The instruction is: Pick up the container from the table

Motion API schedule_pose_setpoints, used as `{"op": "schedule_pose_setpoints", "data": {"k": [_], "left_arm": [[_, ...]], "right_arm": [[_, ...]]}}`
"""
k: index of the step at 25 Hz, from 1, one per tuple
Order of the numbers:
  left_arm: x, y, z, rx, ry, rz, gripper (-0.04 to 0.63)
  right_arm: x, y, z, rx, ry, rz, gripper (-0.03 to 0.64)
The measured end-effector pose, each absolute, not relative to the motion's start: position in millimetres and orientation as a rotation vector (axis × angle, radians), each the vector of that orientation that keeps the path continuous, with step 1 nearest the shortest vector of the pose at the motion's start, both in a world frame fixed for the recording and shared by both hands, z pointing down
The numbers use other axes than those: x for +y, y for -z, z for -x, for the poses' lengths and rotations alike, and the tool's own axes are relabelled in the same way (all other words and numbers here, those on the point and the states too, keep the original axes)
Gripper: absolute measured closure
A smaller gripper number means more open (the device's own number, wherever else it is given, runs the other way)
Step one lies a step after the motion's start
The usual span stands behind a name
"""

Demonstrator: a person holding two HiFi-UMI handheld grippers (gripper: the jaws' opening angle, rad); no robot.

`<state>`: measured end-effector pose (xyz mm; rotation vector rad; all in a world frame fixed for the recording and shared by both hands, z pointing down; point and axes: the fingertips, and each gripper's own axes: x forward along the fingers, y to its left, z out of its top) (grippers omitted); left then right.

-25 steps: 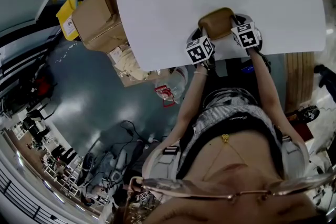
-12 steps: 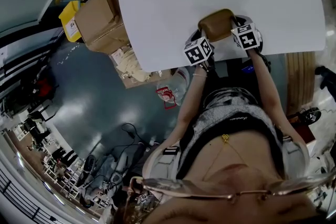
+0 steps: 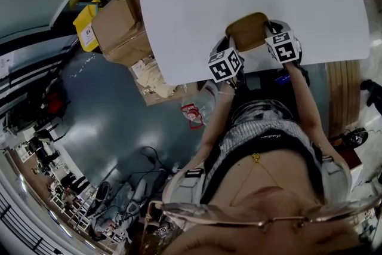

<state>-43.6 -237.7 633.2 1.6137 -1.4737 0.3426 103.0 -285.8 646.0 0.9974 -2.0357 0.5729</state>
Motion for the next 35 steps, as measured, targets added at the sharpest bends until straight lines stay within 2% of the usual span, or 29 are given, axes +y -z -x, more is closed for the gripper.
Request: {"op": "schedule_pose_setpoints", "data": {"k": [35], "left_arm": [[-241,-504,55,-1.563,-0.216,-1.867,0.565]], "right_arm": [[-282,-514,-93,-2.197,-0.384,-1.161,0.568]]}}
